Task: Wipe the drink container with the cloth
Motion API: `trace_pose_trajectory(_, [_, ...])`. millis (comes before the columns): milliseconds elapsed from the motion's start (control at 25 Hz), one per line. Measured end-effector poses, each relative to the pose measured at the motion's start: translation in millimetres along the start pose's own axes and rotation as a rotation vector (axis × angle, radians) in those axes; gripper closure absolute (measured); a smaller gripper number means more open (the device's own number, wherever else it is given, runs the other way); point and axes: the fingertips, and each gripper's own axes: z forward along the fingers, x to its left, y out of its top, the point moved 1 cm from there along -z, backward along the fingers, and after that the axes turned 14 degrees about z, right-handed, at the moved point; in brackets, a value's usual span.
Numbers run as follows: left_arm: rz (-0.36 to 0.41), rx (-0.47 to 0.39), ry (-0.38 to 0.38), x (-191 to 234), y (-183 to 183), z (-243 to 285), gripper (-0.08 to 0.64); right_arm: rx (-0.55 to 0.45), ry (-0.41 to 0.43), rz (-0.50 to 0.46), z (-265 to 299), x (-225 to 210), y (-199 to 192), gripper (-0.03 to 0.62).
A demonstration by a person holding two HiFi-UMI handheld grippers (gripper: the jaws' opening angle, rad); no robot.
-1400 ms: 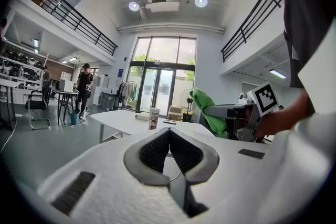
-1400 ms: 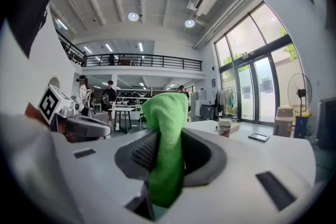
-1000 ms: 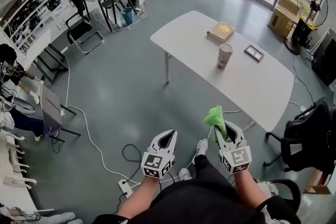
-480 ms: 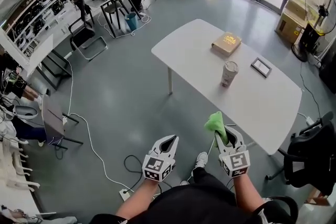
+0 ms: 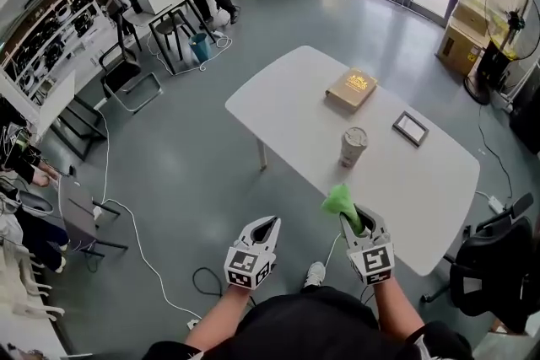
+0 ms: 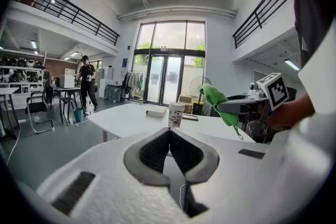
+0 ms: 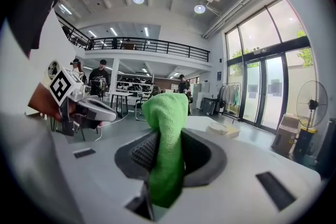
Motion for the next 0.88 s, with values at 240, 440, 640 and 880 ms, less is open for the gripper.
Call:
trace_pose_trajectory(240, [0.021,0.005,-0.005,1.9,13.6,31.6,0.548,0.0,-0.001,-0.042,21.3,-28.2,6.9,0.48])
trace_pose_trajectory(440, [0.046,0.018,-0.031,6.4,15.0,55.1,0.548,0.012,-0.003,-0.1,42.4,-41.7,6.7,0.48])
trace_pose_trajectory(640, [0.049,0.017,-0.076,22.4,9.5,78.1,0.547,0.055,-0.037,-0.166,69.9,-50.5,-0.4,0.48])
trace_pose_trajectory(880, [0.057,0.023,-0.159,49.4,4.5,111.2,0.547,0.124,-0.116,-0.242,101.6,-60.5,-5.6,0.48])
